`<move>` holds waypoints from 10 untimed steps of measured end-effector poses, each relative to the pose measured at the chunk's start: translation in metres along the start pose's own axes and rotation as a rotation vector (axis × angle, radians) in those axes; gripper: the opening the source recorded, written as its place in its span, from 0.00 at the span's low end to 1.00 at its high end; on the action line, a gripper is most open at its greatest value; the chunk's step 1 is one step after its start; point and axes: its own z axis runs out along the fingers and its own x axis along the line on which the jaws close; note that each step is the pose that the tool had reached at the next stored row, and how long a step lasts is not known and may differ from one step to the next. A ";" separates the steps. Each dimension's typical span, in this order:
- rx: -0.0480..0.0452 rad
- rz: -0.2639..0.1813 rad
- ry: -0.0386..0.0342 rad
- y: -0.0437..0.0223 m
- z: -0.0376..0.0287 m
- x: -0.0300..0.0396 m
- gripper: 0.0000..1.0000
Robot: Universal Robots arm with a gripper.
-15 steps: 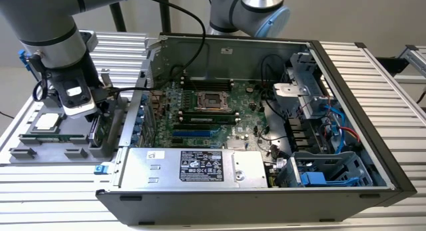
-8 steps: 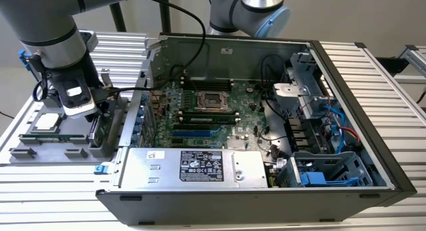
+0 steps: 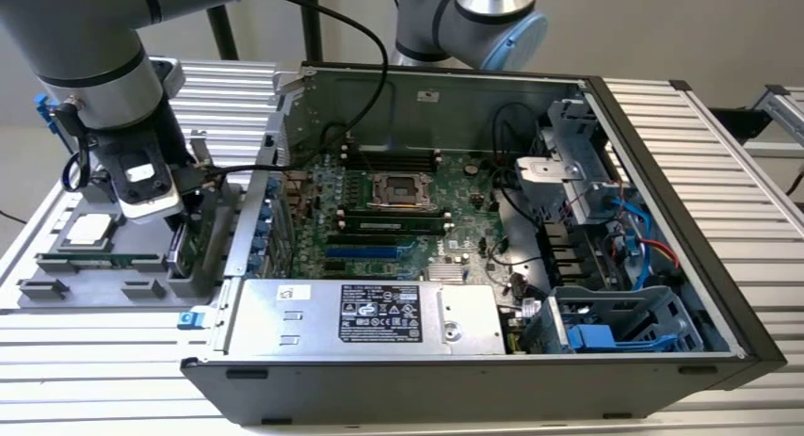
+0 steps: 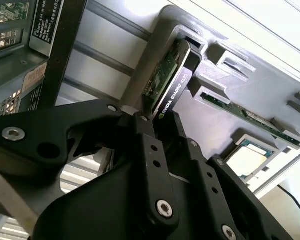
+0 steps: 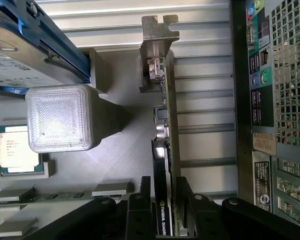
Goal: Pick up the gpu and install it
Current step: 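Pick up the gpu and move the gpu toward the slot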
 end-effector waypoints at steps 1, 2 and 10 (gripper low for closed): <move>0.0001 0.000 0.0000 0.0000 0.0000 0.0000 0.00; 0.0001 0.000 -0.0001 0.0000 0.0000 0.0000 0.00; 0.0000 0.000 -0.0002 0.0000 0.0002 0.0000 0.00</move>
